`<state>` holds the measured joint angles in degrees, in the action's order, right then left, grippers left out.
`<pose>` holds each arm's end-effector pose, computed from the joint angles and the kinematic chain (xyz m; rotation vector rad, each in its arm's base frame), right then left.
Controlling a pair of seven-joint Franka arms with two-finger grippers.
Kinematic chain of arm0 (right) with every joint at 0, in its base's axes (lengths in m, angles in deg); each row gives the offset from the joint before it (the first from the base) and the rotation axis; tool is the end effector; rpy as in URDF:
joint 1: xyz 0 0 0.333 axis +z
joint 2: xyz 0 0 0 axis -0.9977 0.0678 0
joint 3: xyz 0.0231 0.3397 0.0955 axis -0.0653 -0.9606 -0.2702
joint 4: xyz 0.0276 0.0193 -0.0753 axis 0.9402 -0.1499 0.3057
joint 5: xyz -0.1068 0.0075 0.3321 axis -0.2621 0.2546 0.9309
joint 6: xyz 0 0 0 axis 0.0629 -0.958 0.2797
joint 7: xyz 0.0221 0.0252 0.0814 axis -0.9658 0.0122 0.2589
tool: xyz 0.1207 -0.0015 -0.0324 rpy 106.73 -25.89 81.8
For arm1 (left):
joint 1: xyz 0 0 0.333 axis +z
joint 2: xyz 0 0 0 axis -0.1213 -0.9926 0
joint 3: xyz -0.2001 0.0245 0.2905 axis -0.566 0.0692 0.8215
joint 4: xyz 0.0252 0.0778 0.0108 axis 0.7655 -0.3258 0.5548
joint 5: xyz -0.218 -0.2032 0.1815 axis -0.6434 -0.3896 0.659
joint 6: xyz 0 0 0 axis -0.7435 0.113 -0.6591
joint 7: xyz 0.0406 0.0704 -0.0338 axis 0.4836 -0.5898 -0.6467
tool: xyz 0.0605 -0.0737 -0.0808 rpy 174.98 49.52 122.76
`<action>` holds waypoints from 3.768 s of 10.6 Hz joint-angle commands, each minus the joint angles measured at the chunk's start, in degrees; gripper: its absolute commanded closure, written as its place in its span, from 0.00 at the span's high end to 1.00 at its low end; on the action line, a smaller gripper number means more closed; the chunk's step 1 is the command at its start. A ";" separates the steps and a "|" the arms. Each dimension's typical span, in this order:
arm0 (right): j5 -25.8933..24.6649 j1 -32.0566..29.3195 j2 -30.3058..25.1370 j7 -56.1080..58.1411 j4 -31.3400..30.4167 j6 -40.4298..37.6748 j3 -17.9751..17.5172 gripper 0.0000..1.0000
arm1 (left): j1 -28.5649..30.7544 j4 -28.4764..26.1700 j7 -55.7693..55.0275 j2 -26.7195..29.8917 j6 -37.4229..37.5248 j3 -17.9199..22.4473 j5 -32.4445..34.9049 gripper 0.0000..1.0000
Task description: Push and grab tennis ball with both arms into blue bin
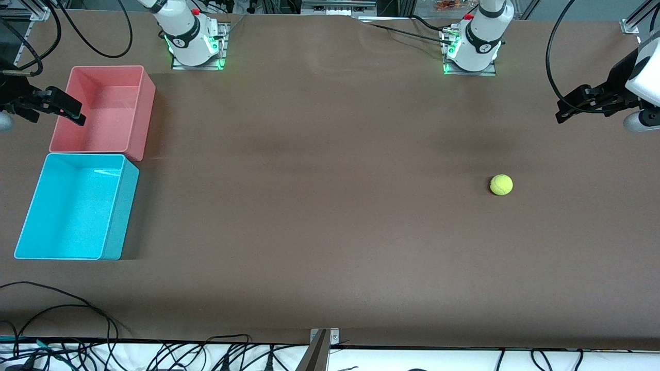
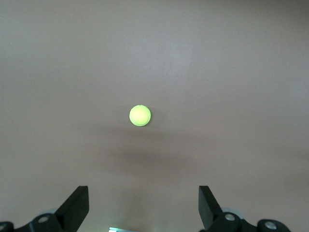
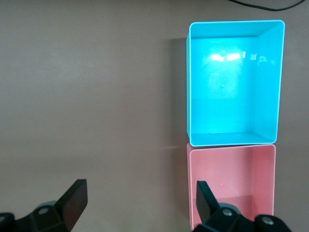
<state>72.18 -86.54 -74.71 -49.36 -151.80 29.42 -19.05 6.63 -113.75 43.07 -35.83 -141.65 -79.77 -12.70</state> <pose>0.5063 -0.0014 0.6439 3.1217 -0.0808 -0.0109 0.5001 -0.0273 0.6584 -3.1042 -0.2470 0.1079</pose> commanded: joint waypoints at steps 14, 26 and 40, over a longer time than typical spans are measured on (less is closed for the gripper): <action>1.86 0.51 -1.64 -0.54 -1.52 0.40 -0.69 1.00 | 1.48 -29.26 4.78 5.99 -26.79 6.24 -0.35 1.00; 1.33 0.95 -2.08 -0.10 -2.49 0.14 -0.60 1.00 | 1.65 -47.39 14.20 0.20 -55.37 9.25 -2.46 1.00; 1.42 0.95 -2.25 -0.45 -2.92 0.49 -0.69 1.00 | 3.85 -54.08 56.62 -4.90 -64.63 10.13 -1.85 0.00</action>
<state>73.37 -85.75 -75.40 -49.68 -152.99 29.43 -19.79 10.13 -167.13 90.29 -40.37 -205.78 -69.85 -13.87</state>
